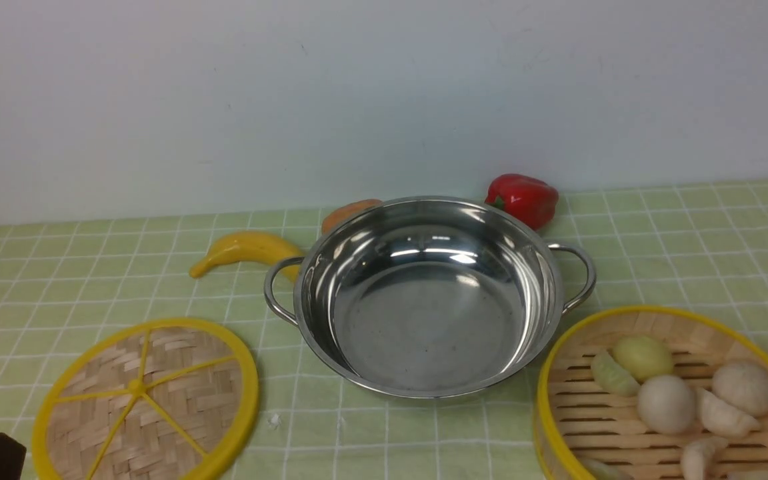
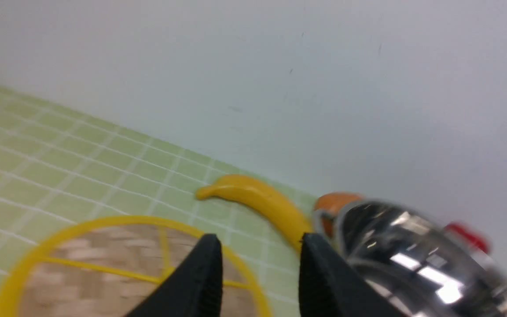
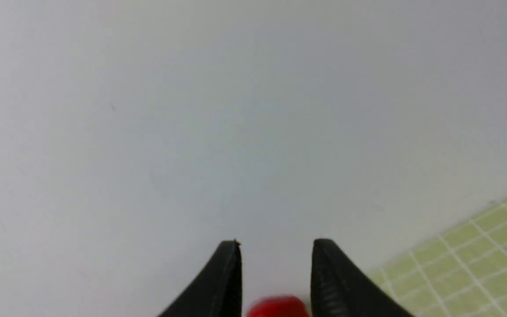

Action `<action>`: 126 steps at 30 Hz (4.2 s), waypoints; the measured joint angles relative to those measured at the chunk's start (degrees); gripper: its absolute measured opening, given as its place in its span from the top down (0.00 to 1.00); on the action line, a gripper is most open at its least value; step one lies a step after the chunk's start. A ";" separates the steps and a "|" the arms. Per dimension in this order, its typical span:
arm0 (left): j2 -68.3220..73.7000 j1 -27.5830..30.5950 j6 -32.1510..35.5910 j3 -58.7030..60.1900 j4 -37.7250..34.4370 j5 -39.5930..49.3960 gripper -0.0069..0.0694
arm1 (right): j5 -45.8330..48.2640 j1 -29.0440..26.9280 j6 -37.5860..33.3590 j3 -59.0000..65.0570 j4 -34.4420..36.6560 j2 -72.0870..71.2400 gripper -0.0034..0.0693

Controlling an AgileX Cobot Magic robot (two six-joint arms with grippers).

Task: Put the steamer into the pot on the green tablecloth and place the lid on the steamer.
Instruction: 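Reach for and grasp the rim of the bamboo steamer holding the buns with the right gripper, then place the bamboo steamer basket of food into the steel pot with the right gripper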

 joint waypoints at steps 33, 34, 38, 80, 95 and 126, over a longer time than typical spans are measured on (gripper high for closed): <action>6.05 0.00 -12.80 -25.79 -13.56 -41.59 0.62 | -39.80 0.00 -13.87 -30.30 6.54 9.48 0.62; 7.57 0.00 -10.00 -27.86 -8.10 -42.85 0.62 | -37.25 0.00 -17.75 -33.39 6.54 11.18 0.62; 15.70 0.00 4.85 -34.15 14.12 -41.11 0.62 | -15.65 0.00 -34.12 -47.52 6.54 20.80 0.62; 63.04 0.00 3.86 -38.76 28.45 44.43 0.59 | 43.76 0.00 -19.43 -34.49 -8.64 71.66 0.62; 63.04 0.00 3.96 -38.76 28.43 44.43 0.59 | 41.63 0.00 -15.90 -35.52 -11.15 84.50 0.84; 63.04 0.00 4.01 -38.81 28.38 44.43 0.59 | 72.12 19.74 -18.06 -99.57 -9.96 106.27 0.88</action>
